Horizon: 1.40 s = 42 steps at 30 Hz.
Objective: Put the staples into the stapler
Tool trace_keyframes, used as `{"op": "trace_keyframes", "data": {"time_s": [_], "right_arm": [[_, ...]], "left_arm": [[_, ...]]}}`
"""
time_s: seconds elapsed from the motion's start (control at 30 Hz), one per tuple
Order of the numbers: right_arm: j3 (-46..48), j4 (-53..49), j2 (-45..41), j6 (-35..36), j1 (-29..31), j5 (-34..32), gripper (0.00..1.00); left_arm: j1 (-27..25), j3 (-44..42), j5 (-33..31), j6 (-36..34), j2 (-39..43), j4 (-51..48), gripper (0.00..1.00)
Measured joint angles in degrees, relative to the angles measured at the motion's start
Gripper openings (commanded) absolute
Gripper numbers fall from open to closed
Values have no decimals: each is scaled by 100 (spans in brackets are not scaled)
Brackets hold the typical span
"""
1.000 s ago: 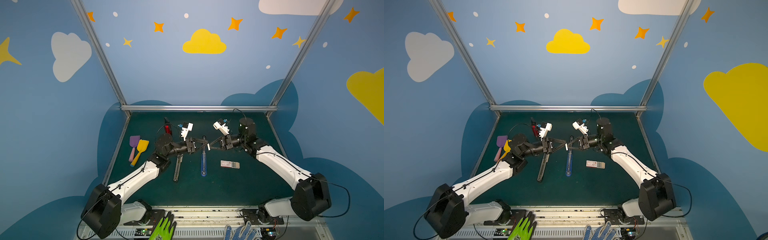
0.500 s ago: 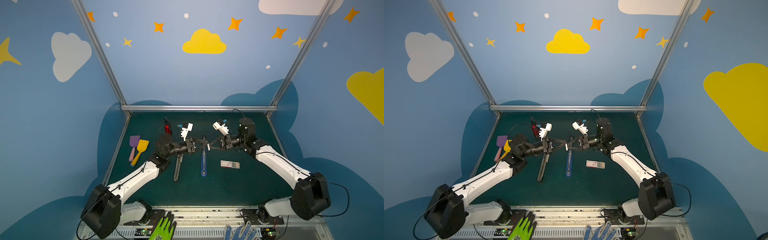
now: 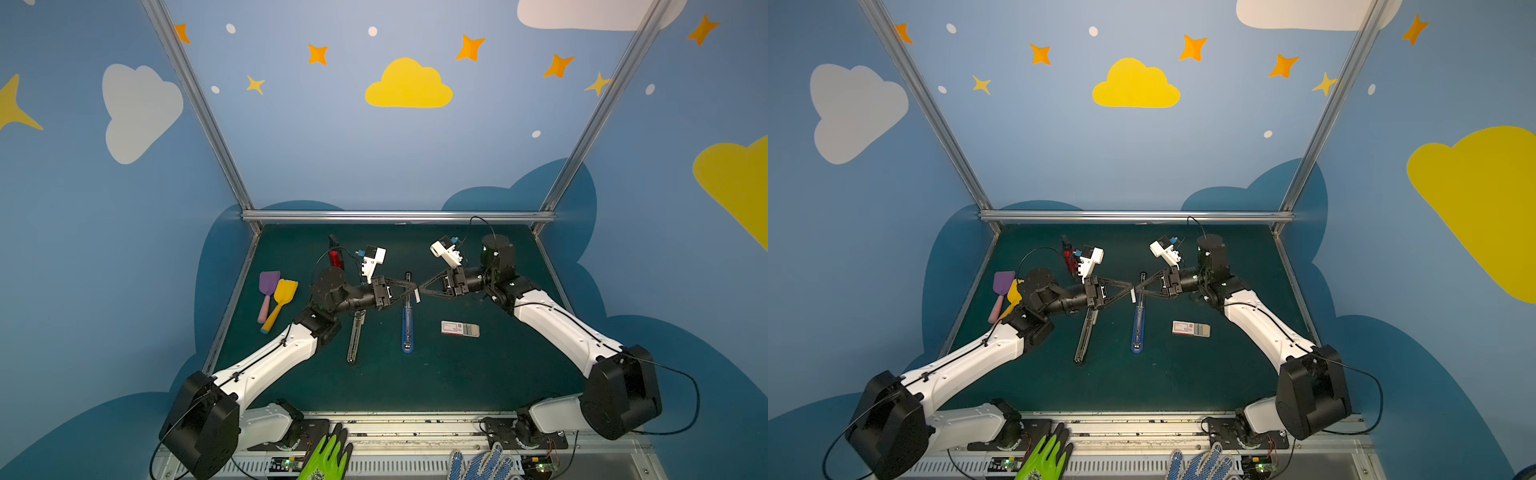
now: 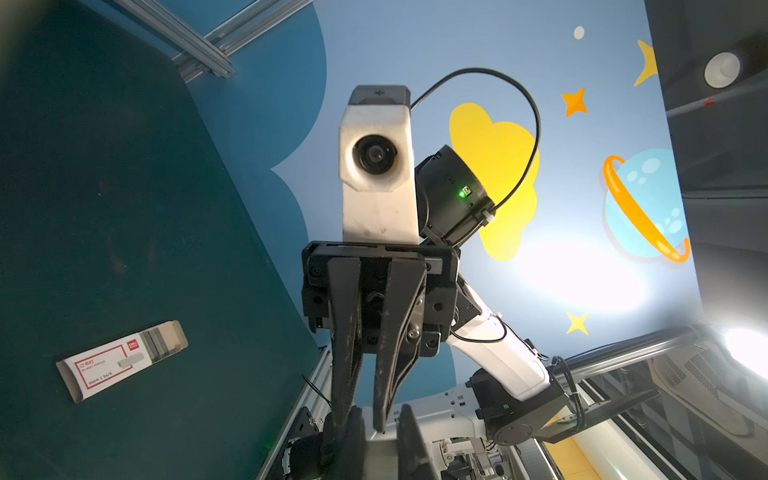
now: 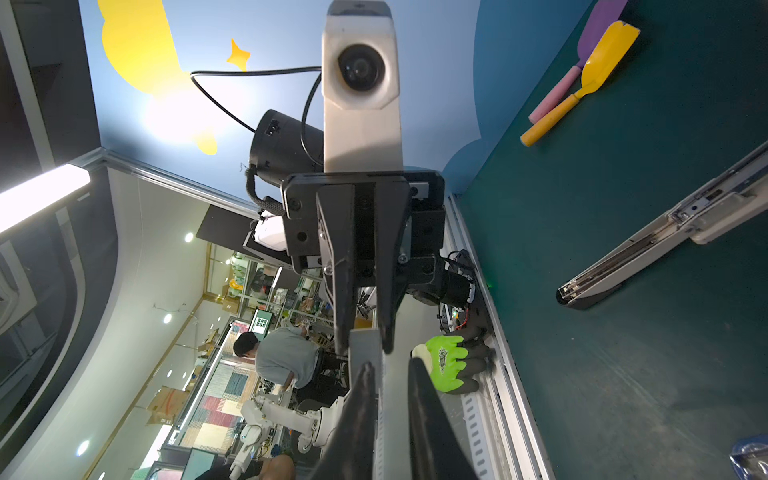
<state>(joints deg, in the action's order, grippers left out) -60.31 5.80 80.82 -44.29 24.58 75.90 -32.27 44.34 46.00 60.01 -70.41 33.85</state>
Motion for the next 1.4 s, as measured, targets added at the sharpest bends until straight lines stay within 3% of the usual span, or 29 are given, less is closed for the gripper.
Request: {"op": "trace_keyframes", "data": {"time_s": [0.23, 0.43, 0.6, 0.8, 1.0, 1.4], "right_arm": [[-44, -1182, -203, 728, -389, -461, 19], [-74, -2555, -35, 1624, -391, -1757, 20], [-79, -3281, 758, 2002, 9, -3147, 19], [-164, -3539, 1893, 2046, 393, -4109, 17], [-201, -3388, 2354, 1919, 640, -4395, 18], [-269, -2638, 2859, 1574, 986, -4242, 18]], "left_arm": [[68, 55, -225, -372, 129, -850, 9], [72, 494, -713, -1156, 151, -2404, 11], [72, 772, -1104, -1626, 7, -3338, 10], [72, 1093, -1421, -1941, -516, -4122, 8], [72, 1403, -1648, -2159, -1069, -4645, 8], [68, 1685, -1950, -2260, -1451, -5095, 9]]}}
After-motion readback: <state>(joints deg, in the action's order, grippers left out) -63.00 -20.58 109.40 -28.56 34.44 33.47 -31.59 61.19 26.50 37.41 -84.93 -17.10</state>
